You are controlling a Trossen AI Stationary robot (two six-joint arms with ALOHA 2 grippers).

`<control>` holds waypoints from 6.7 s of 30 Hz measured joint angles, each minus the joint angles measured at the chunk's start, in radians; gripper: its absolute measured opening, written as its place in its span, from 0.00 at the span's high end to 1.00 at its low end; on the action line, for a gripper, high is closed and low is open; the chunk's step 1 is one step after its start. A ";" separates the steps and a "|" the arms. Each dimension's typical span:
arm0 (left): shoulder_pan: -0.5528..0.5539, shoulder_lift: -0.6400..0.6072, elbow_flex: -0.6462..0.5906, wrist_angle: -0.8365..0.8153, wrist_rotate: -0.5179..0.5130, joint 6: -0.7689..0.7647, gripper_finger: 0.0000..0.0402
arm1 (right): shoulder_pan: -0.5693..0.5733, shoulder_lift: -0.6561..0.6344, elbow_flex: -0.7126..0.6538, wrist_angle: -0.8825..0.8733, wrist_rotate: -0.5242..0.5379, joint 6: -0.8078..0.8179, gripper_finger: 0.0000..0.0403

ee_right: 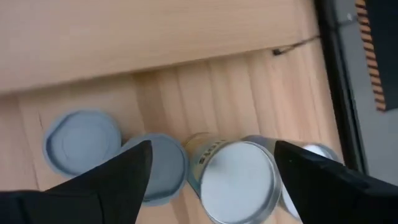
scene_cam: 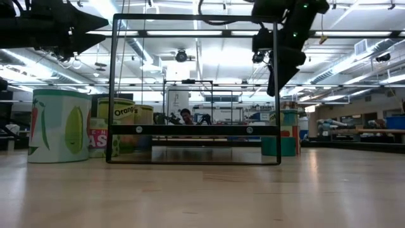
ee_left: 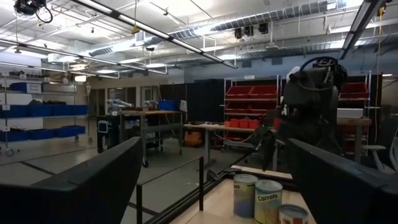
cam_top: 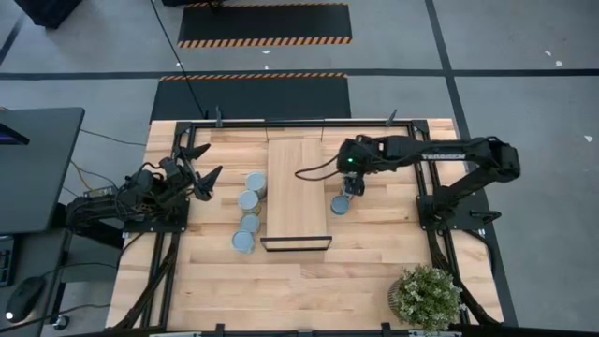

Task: Pick and place cans onto a shelf
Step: Put the canned carrots onto the shelf, then adjust the canned carrots on the shelf

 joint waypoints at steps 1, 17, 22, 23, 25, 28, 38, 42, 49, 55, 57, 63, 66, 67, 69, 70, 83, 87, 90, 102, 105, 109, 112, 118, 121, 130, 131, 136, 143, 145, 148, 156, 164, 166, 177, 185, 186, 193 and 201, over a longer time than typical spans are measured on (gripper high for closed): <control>0.000 0.000 0.000 -0.001 0.000 0.000 0.01 | 0.000 0.018 0.015 -0.010 -0.002 -0.029 0.14; 0.000 0.000 0.000 -0.008 0.000 -0.001 0.01 | 0.007 0.203 0.098 -0.154 0.001 -0.354 0.03; 0.000 0.000 0.000 -0.008 0.000 -0.001 0.01 | 0.007 0.222 0.097 -0.156 0.060 -0.472 0.04; 0.000 0.000 0.000 -0.008 0.000 -0.001 0.01 | 0.007 0.220 0.098 -0.149 0.067 -0.490 0.04; 0.000 0.000 0.000 -0.008 0.000 -0.001 0.01 | 0.007 0.220 0.098 -0.146 0.069 -0.512 0.05; 0.000 0.000 0.000 -0.008 0.000 -0.001 0.01 | 0.002 0.219 0.098 -0.171 0.064 -0.515 0.06; 0.000 0.000 0.000 -0.008 0.000 -0.002 0.01 | -0.043 0.220 0.076 -0.199 0.053 -0.632 0.07; 0.000 0.000 0.000 -0.008 0.000 -0.002 0.01 | -0.057 0.220 0.076 -0.212 0.053 -0.689 0.07; 0.000 0.000 0.000 -0.008 0.000 -0.002 0.01 | -0.080 0.220 0.076 -0.232 0.034 -0.728 0.07; 0.000 0.000 0.000 -0.008 0.000 -0.002 0.01 | -0.094 0.220 0.076 -0.242 0.025 -0.759 0.07; 0.000 0.000 0.000 -0.008 0.000 -0.002 0.01 | -0.099 0.220 0.075 -0.242 0.025 -0.777 0.07; 0.000 0.000 0.000 -0.009 0.000 -0.001 0.01 | -0.109 0.220 0.075 -0.234 0.025 -0.803 0.08; 0.000 0.000 0.000 -0.009 0.000 -0.001 0.01 | -0.109 0.220 0.075 -0.232 0.025 -0.803 0.11; 0.000 0.000 0.000 -0.009 0.000 -0.001 0.01 | -0.109 0.220 0.075 -0.232 0.024 -0.803 0.13; 0.000 0.000 0.000 -0.009 0.000 -0.001 0.01 | -0.109 0.220 0.075 -0.233 0.019 -0.804 0.15; 0.000 0.000 0.000 -0.009 0.000 0.000 0.01 | -0.109 0.220 0.075 -0.232 0.014 -0.803 0.17; 0.000 0.000 0.000 -0.014 0.000 0.000 0.01 | -0.023 0.219 0.131 -0.182 0.093 -0.797 0.18; 0.000 0.000 0.000 -0.014 0.000 -0.001 0.01 | -0.013 0.219 0.218 -0.191 0.126 -0.778 0.18; 0.000 0.000 0.000 -0.014 0.000 -0.001 0.01 | -0.012 0.219 0.290 -0.191 0.140 -0.787 0.17; 0.000 0.000 0.000 -0.015 0.000 -0.008 0.01 | 0.016 0.257 0.357 -0.039 0.048 -0.809 0.17; 0.000 0.000 0.000 -0.017 0.000 -0.008 0.01 | 0.042 0.293 0.357 -0.018 0.041 -0.833 0.17; 0.000 0.000 0.000 -0.022 0.000 -0.008 0.01 | 0.077 0.327 0.357 0.022 0.082 -0.877 0.17; 0.000 0.000 0.000 -0.022 0.000 -0.008 0.01 | 0.088 0.336 0.357 0.041 0.084 -0.904 0.17; 0.000 0.000 0.000 -0.024 0.000 -0.008 0.01 | 0.091 0.351 0.357 0.035 0.088 -0.916 0.17; 0.000 0.000 0.000 -0.024 0.000 -0.008 0.01 | 0.091 0.351 0.357 0.037 0.087 -0.936 0.15; 0.000 0.000 0.000 -0.026 0.000 -0.008 0.01 | 0.091 0.351 0.357 0.046 0.087 -0.941 0.07; 0.000 0.000 0.000 -0.025 0.000 -0.008 0.01 | 0.091 0.351 0.357 0.047 0.087 -0.941 0.06; 0.000 0.000 0.000 -0.025 0.000 -0.008 0.01 | 0.091 0.351 0.357 0.051 0.087 -0.939 0.04; 0.000 0.000 0.000 -0.025 0.000 -0.008 0.01 | 0.104 0.351 0.357 0.110 0.088 -0.890 0.03; 0.000 0.000 0.000 -0.025 0.000 -0.008 0.01 | 0.113 0.351 0.357 0.116 0.089 -0.887 0.03; 0.000 0.000 0.000 -0.025 0.000 -0.008 0.01 | 0.114 0.351 0.357 0.125 0.116 -0.867 0.03; 0.000 0.000 0.000 -0.025 0.000 -0.008 0.01 | 0.130 0.351 0.357 0.159 0.113 -0.843 0.06; 0.000 0.000 0.000 -0.025 0.000 -0.009 0.01 | 0.114 0.351 0.357 0.220 0.033 -0.594 0.07; 0.000 0.000 0.000 -0.025 0.000 -0.009 0.01 | 0.105 0.351 0.357 0.249 -0.004 -0.440 0.07; 0.000 0.000 0.000 -0.025 0.000 -0.009 0.01 | 0.041 0.351 0.357 0.277 0.075 0.154 0.06; 0.000 0.000 0.000 -0.025 0.000 -0.010 0.01 | 0.003 0.351 0.357 0.255 0.021 0.248 0.01; 0.000 0.000 0.000 -0.025 0.000 -0.010 0.01 | 0.003 0.351 0.357 0.254 0.027 0.249 0.01; 0.000 0.000 0.000 -0.025 0.000 -0.010 0.01 | 0.010 0.351 0.357 0.207 0.029 0.284 0.01; 0.000 0.000 0.000 -0.025 0.000 -0.011 0.01 | 0.006 0.350 0.318 0.208 0.020 0.323 0.01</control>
